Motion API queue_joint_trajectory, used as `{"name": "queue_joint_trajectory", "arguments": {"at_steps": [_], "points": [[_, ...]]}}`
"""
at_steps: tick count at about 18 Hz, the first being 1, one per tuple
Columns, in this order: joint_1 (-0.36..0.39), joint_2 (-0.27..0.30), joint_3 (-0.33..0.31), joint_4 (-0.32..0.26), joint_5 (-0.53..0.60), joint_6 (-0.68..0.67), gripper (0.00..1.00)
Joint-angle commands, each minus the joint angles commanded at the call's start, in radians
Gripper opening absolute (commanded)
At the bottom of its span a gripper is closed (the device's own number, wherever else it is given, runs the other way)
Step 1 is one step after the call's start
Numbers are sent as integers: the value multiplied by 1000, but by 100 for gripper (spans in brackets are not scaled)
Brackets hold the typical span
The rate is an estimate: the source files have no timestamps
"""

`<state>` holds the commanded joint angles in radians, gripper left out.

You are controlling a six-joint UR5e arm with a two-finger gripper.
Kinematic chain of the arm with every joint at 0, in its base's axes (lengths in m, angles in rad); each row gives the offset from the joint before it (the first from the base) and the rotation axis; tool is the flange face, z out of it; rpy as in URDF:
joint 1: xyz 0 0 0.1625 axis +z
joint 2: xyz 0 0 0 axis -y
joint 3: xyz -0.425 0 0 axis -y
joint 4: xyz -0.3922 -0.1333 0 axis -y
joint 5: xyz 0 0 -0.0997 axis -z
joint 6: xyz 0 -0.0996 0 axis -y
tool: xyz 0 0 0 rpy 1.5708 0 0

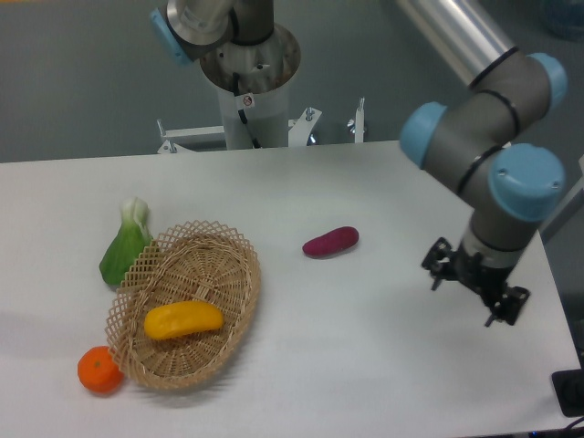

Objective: Pick up the mango from the basket
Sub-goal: 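Move the gripper over the basket toward the yellow mango, then lower the gripper onto the yellow mango in the basket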

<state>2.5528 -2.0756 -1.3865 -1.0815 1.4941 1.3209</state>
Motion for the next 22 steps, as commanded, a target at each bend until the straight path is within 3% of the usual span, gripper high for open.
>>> {"name": "queue_joint_trajectory", "arguments": {"at_steps": [2, 5, 7, 15, 22], "points": [[-54, 23, -46, 9, -3, -52, 100], [-135, 23, -83, 112, -5, -138, 100], [-187, 26, -101, 144, -6, -183, 100], [-365, 60, -152, 143, -8, -215, 100], [-430, 63, -236, 149, -8, -213, 100]]}}
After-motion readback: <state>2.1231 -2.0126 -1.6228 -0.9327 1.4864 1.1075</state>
